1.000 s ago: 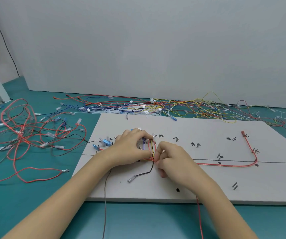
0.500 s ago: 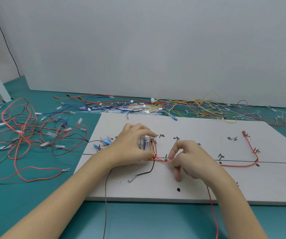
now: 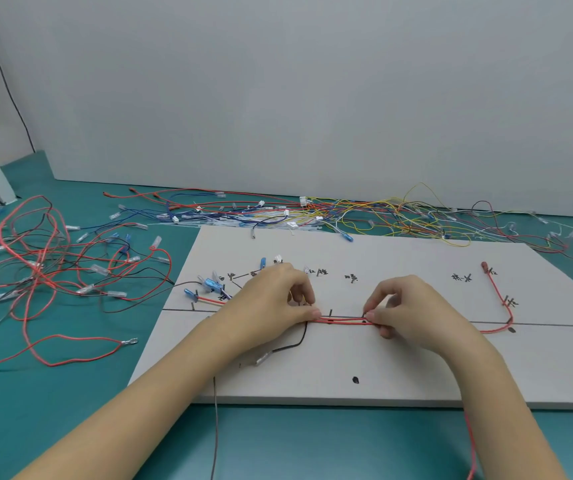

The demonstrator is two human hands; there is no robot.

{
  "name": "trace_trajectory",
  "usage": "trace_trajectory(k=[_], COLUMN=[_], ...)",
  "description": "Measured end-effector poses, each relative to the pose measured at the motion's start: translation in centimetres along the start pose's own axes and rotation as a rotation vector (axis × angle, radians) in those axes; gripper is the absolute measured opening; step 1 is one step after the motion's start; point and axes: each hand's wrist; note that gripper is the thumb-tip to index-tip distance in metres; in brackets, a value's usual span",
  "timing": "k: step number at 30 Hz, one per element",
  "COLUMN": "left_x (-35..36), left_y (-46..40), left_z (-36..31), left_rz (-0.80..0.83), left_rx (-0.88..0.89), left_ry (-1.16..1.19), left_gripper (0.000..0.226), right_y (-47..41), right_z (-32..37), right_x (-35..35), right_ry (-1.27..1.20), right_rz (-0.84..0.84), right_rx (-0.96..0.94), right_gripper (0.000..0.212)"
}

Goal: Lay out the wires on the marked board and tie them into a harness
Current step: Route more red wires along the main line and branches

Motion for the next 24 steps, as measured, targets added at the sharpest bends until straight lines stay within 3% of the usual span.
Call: trace_trajectory(k=[8, 24], left_x=[-0.2, -0.4], left_y=[-0.1, -0.6], left_z=[-0.2, -0.9], left_rz=[0.069, 0.085], left_rx=[-0.01, -0.026], left_ry=[-0.054, -0.151], left_gripper=[0.014, 0.018], right_y=[0.6, 0.4], right_z=[-1.0, -1.9], right_x=[1.1, 1.6], right_ry=[0.268, 0.124], right_rz=[-0.027, -0.078], right_rx=[-0.218, -0.282], right_gripper=[0.022, 0.015])
Point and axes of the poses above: each hand's wrist, its own y-axis away from the middle knuckle, its own x-axis out of the palm, z = x × y, and after that the axes turned 2 degrees about y, right-handed
